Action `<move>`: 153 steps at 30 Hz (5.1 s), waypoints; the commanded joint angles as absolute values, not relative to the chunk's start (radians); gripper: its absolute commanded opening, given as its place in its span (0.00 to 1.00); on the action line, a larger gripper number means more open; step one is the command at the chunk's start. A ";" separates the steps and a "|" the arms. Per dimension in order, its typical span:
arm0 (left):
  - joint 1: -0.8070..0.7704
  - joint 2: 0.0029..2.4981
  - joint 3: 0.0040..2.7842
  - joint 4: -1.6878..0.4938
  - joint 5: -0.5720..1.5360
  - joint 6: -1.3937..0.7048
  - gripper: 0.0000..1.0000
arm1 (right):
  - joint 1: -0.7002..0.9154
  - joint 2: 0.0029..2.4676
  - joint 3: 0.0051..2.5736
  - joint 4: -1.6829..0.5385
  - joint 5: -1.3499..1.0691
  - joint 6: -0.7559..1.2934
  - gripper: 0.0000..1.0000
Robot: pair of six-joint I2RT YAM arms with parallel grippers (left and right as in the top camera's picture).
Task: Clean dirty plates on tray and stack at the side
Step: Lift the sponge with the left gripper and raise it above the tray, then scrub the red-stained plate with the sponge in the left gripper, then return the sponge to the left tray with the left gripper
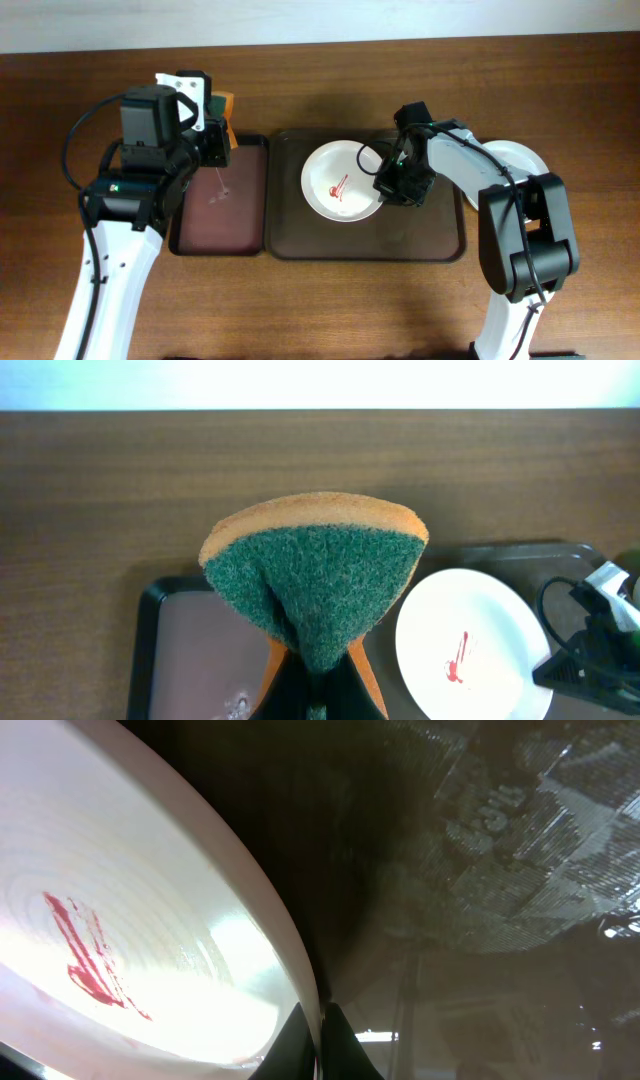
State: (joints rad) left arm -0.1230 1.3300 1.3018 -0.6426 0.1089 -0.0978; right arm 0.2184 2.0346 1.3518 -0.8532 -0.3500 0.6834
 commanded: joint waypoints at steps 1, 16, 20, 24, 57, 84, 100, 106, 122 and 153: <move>-0.121 1.288 1.321 -0.617 0.124 -0.119 0.00 | 0.217 2.041 1.340 -0.860 -0.332 0.685 0.04; -0.121 1.217 1.321 -0.508 0.127 -0.219 0.00 | 0.217 2.041 1.340 -0.860 -0.332 0.685 0.04; -0.121 1.209 1.321 -0.488 0.126 -0.329 0.00 | 0.217 2.041 1.340 -0.860 -0.332 0.685 0.04; -0.121 1.209 1.321 -0.485 0.123 -0.398 0.00 | 0.217 2.041 1.340 -0.860 -0.332 0.685 0.04; -0.121 1.495 1.321 -0.721 0.011 -0.396 0.00 | 0.218 2.041 1.340 -0.860 -0.332 0.685 0.04; -0.413 1.870 1.341 -0.661 0.319 -0.327 0.00 | 0.341 2.041 1.340 -0.868 -0.310 0.528 0.04; -0.419 2.046 1.342 -0.630 0.207 -0.389 0.00 | 0.341 2.041 1.340 -0.876 -0.310 0.528 0.04; -0.381 1.954 1.347 -0.670 0.037 -0.316 0.00 | 0.340 2.041 1.340 -0.876 -0.310 0.528 0.04; -0.179 1.828 1.301 -0.821 -0.023 -0.047 0.00 | 0.340 2.041 1.340 -0.876 -0.303 0.527 0.04; -0.186 1.997 1.358 -0.934 0.046 -0.052 0.35 | 0.340 2.041 1.340 -0.884 -0.303 0.527 0.04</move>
State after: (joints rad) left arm -0.1749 1.9789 1.3521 -0.9173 0.0261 -0.0517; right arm 0.3328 2.0346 1.3518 -0.8722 -0.3416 0.5381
